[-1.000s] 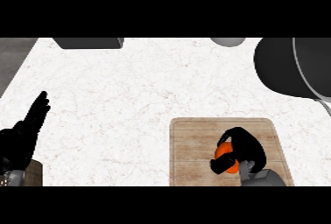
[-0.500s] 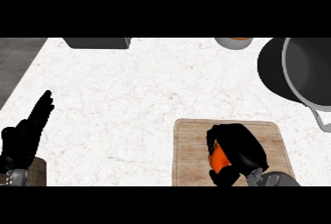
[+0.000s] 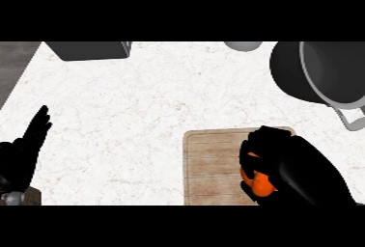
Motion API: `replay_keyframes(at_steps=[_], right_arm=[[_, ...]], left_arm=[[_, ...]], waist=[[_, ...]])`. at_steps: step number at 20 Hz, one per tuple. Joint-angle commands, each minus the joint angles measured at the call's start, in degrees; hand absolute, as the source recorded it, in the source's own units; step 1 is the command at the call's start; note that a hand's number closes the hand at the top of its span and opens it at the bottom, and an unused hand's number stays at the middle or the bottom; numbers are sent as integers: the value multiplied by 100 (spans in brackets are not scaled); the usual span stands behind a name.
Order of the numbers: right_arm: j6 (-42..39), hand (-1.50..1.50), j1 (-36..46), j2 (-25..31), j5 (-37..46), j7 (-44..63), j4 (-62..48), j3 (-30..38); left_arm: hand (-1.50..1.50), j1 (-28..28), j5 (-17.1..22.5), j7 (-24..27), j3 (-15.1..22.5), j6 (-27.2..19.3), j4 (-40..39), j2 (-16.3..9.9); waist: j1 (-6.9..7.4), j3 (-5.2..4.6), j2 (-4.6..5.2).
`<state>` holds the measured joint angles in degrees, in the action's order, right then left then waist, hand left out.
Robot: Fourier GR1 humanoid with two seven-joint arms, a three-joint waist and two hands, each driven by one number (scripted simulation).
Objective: Pick the squash from the cutting board and place it in the pot
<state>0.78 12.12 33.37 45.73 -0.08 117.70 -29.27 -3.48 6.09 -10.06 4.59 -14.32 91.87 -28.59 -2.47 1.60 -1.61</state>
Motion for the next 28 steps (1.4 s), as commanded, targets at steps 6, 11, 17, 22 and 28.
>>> replay_keyframes(at_steps=[6,11,17,22,28], right_arm=[[1760,150,-1144,224,-1555,-2130,407,1434],[1799,150,-1586,308,-2998,-3423,-124,2248],[853,150,-1462,683,-4937,-5039,-1409,3713],[-402,150,-778,1158,-5822,-6183,-3253,4489],[-738,150,658,1415,-5323,-6668,-5388,4290]], left_arm=[[0,-315,54,149,-130,-105,88,99],[0,-363,41,184,-165,-53,92,54],[0,-243,114,105,-231,122,121,-56],[0,164,-67,226,-68,118,-243,134],[0,97,-305,176,260,119,-111,388]], waist=[[-161,-37,161],[-87,-63,205],[113,-107,205],[275,-140,239],[492,-146,230]])
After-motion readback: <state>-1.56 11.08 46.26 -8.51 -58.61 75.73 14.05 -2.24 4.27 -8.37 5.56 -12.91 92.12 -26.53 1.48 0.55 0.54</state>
